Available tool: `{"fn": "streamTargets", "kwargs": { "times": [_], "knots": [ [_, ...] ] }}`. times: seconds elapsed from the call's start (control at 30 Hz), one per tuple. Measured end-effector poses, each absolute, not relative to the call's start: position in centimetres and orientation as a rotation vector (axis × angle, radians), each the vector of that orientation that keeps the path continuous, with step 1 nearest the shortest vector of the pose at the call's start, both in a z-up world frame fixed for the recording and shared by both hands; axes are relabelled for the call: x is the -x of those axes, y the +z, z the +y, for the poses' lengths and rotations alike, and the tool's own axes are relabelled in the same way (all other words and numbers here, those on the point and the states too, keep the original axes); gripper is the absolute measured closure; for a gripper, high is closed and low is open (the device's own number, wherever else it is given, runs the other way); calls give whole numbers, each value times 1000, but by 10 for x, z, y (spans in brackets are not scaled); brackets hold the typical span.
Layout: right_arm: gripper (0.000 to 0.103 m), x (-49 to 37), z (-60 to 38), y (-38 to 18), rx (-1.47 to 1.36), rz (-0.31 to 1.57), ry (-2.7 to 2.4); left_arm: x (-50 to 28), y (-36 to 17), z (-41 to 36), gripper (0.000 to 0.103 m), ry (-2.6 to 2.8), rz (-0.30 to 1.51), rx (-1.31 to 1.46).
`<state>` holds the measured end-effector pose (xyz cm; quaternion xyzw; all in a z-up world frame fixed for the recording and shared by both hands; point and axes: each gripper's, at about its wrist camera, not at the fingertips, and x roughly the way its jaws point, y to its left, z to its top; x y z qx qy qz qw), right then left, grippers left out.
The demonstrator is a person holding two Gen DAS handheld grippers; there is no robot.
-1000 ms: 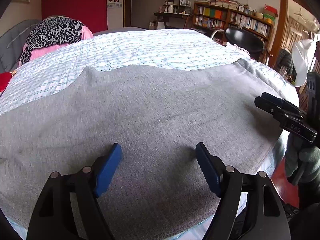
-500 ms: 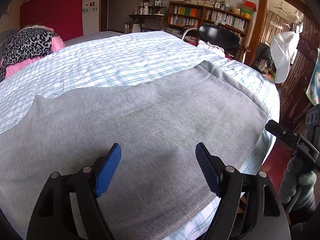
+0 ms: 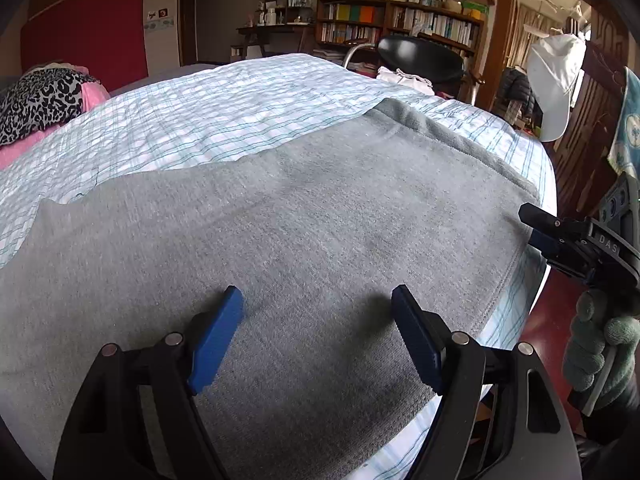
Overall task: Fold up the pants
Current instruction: 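Close the right tool on the sweatpants edge and lift it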
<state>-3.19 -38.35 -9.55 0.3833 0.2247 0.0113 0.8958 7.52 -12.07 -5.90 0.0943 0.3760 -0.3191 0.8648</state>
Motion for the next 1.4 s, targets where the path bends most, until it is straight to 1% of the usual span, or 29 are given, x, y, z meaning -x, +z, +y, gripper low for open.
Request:
{"fn": "streamTargets", "kwargs": {
  "times": [0.1, 0.13, 0.17, 0.33, 0.37, 0.4, 0.47, 0.67, 0.8, 0.9, 1.0, 1.03, 1.07, 1.1, 1.13, 1.17, 1.2, 1.27, 1.4],
  "knots": [
    [60, 34, -387, -102, -804, 476, -15, -77, -58, -119, 27, -671, 792, -180],
    [66, 35, -389, -106, -820, 482, -28, -76, -57, -119, 27, -671, 793, -176],
    [68, 37, -389, -110, -830, 480, -43, -77, -57, -119, 27, -670, 793, -173],
    [68, 33, -381, -106, -821, 460, -76, -77, -57, -121, 27, -664, 791, -170],
    [70, 30, -384, -104, -827, 456, -70, -77, -58, -121, 27, -662, 790, -173],
    [77, 28, -385, -102, -829, 450, -68, -77, -57, -121, 27, -662, 789, -173],
    [81, 26, -384, -94, -810, 433, -55, -77, -56, -119, 27, -664, 790, -164],
    [87, 24, -359, -50, -601, 340, -51, -77, -55, -118, 27, -663, 794, -153],
    [88, 13, -346, -27, -534, 300, -4, -77, -50, -113, 27, -672, 793, -118],
    [88, 7, -339, -22, -498, 312, -15, -78, -45, -104, 27, -666, 786, -87],
    [87, 4, -344, -30, -524, 334, -42, -77, -39, -97, 27, -662, 768, -77],
    [83, 4, -349, -35, -550, 345, -49, -78, -38, -96, 27, -662, 768, -73],
    [76, 2, -353, -40, -579, 360, -51, -79, -38, -95, 27, -662, 770, -70],
    [74, 1, -359, -46, -607, 371, -52, -78, -39, -95, 27, -662, 772, -68],
    [70, 0, -363, -52, -629, 382, -55, -78, -40, -95, 27, -663, 775, -68],
    [64, -2, -366, -56, -649, 393, -54, -77, -41, -95, 27, -665, 778, -68],
    [62, -4, -369, -61, -671, 404, -51, -77, -42, -95, 27, -665, 781, -68],
    [59, -8, -377, -72, -724, 432, -55, -77, -44, -96, 27, -665, 789, -68],
    [59, -12, -388, -94, -830, 471, -39, -76, -45, -95, 27, -665, 790, -72]
  ]
}}
